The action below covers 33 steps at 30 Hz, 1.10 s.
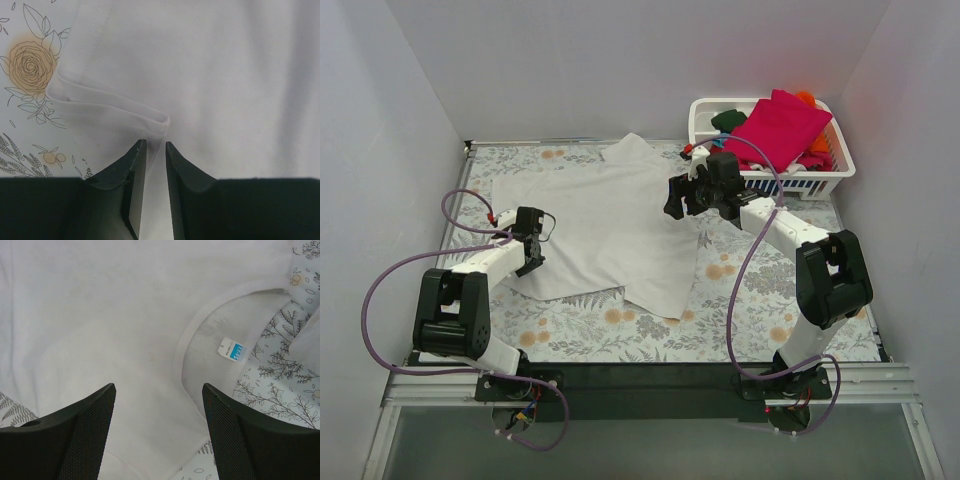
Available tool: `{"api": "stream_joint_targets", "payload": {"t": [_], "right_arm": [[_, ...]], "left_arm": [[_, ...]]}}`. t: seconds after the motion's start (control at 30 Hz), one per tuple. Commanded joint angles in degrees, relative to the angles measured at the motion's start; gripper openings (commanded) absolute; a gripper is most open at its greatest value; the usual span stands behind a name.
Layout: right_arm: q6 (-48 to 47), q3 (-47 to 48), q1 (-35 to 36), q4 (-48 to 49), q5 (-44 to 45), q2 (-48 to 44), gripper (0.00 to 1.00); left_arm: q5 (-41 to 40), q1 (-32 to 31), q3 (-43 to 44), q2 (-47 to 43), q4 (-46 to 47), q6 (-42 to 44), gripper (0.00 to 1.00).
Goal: Fold and stack the t-shirts
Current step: Fold the tshirt
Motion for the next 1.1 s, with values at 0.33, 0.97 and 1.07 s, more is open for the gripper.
{"api": "stream_joint_targets", "payload": {"t": [0.33,0.97,1.07], "right_arm": [[0.2,-0.6,-0.5,2.3,-1.4,0.0,0.63],[1.7,-3.5,-0.2,2.3,-2.4,-1.6,0.61],[2.1,-6.7,1.4,2.3,0.2,-3.9,0.61]], "left_arm": [[-2.6,0.3,0.5,-1.6,-0.2,0.0,0.01],[-3.1,-1.3,-0.6,-15.5,1.0,-1.1,0.0],[-3.1,-1.3,-1.4,-17.1,3.1,-0.9,0.0]]}}
